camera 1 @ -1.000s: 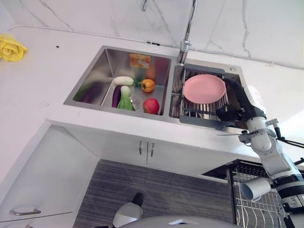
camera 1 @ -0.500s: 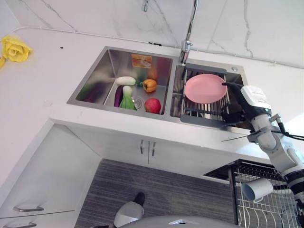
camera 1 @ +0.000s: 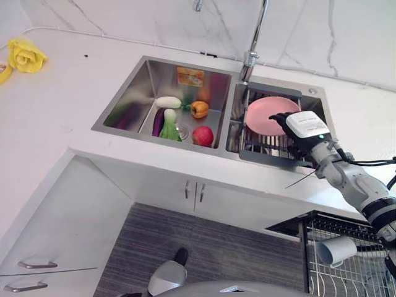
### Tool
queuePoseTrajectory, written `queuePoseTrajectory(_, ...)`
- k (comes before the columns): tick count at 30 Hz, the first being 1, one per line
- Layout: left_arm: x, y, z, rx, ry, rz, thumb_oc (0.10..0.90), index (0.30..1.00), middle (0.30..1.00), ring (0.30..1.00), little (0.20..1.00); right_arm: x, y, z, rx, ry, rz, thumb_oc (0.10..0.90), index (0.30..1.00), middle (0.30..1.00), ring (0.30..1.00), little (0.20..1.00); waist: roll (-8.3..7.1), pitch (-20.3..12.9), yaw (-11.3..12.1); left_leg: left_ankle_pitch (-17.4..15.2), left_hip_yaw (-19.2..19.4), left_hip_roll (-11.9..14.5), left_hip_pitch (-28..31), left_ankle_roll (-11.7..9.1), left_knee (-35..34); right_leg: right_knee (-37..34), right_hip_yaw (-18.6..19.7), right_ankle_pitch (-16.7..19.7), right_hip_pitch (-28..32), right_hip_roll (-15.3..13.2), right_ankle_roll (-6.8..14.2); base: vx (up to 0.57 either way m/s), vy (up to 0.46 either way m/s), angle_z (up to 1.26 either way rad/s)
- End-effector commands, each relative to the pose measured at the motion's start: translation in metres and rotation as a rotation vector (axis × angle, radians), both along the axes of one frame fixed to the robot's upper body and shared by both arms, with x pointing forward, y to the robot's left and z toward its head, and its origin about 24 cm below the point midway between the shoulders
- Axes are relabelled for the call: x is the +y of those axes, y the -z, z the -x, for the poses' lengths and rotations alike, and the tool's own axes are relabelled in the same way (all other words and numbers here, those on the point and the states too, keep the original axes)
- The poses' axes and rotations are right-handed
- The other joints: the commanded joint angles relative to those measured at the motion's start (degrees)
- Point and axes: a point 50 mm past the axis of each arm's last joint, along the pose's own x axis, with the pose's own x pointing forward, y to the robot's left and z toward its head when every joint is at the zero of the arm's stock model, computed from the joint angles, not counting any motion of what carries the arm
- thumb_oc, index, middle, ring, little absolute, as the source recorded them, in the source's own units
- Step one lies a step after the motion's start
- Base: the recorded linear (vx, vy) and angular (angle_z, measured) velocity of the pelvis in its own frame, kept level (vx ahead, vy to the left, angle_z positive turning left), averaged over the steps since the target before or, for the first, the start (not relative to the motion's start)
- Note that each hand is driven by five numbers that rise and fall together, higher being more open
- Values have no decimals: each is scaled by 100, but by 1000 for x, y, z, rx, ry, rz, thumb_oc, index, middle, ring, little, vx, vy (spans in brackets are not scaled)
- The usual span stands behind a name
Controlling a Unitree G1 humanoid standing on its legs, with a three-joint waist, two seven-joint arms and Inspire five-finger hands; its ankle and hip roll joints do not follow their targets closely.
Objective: Place the dishes in the dishwasher.
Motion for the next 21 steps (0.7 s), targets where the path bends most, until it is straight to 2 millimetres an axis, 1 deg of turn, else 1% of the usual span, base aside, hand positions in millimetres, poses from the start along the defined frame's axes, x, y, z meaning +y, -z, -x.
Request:
queuePoseTrajectory(1,8,-1,15,72,56,-32,800,900,900,900,900,-7,-47,-14,-193,12,89,800,900,900,900,900,262,-315,194,-234,120,640,445,-277,-354,142,-51,-3,96,-122,231,7,0,4)
queuePoseTrajectory(3,8,-1,13,68,66,-37,800,900,900,900,900,-5,-44,-15,-201,14,90,800,900,900,900,900,269,-303,210,-230,102,638,433,-281,-354,133,-81,5,93,-125,234,7,-3,6)
queuePoseTrajectory(4,8,-1,12,66,72,-39,800,900,900,900,900,-5,-42,-16,-209,19,87,607,611,611,611,611,274,-292,220,-228,92,635,424,-283,-355,131,-94,7,93,-128,236,7,-4,5)
queuePoseTrajectory(5,8,-1,12,66,83,-42,800,900,900,900,900,-4,-41,-16,-219,20,82,466,399,399,399,399,282,-289,226,-228,84,632,414,-284,-355,128,-104,3,100,-129,236,3,3,7)
queuePoseTrajectory(6,7,-1,11,66,93,-43,800,900,900,900,900,-3,-41,-16,-233,23,77,400,300,300,300,300,289,-282,231,-226,77,624,406,-283,-356,128,-109,1,101,-129,235,7,6,6)
queuePoseTrajectory(10,6,-1,9,62,112,-47,800,900,900,900,900,-1,-39,-15,-263,29,55,400,300,300,300,300,312,-269,244,-226,61,617,392,-282,-355,128,-132,-2,99,-136,235,4,2,2)
queuePoseTrajectory(15,0,0,4,50,145,-52,800,900,900,900,900,6,-37,-13,-327,20,26,400,300,300,300,300,336,-279,245,-239,52,607,383,-275,-358,121,-157,0,103,-143,237,0,0,0)
queuePoseTrajectory(17,-1,1,3,49,150,-50,800,900,900,900,900,8,-38,-12,-342,16,14,400,300,300,300,300,342,-287,241,-244,52,603,392,-272,-359,122,-154,1,102,-146,237,0,0,0)
queuePoseTrajectory(18,-5,1,2,49,158,-52,800,900,900,900,900,14,-38,-12,-379,8,-23,400,300,300,300,300,349,-300,228,-256,67,611,414,-262,-361,118,-140,2,105,-149,234,0,0,0)
queuePoseTrajectory(21,-5,1,1,48,166,-60,800,900,900,900,900,17,-41,-11,-412,2,-46,400,300,300,300,300,345,-309,218,-265,78,616,432,-260,-366,113,-129,2,107,-146,234,0,0,0)
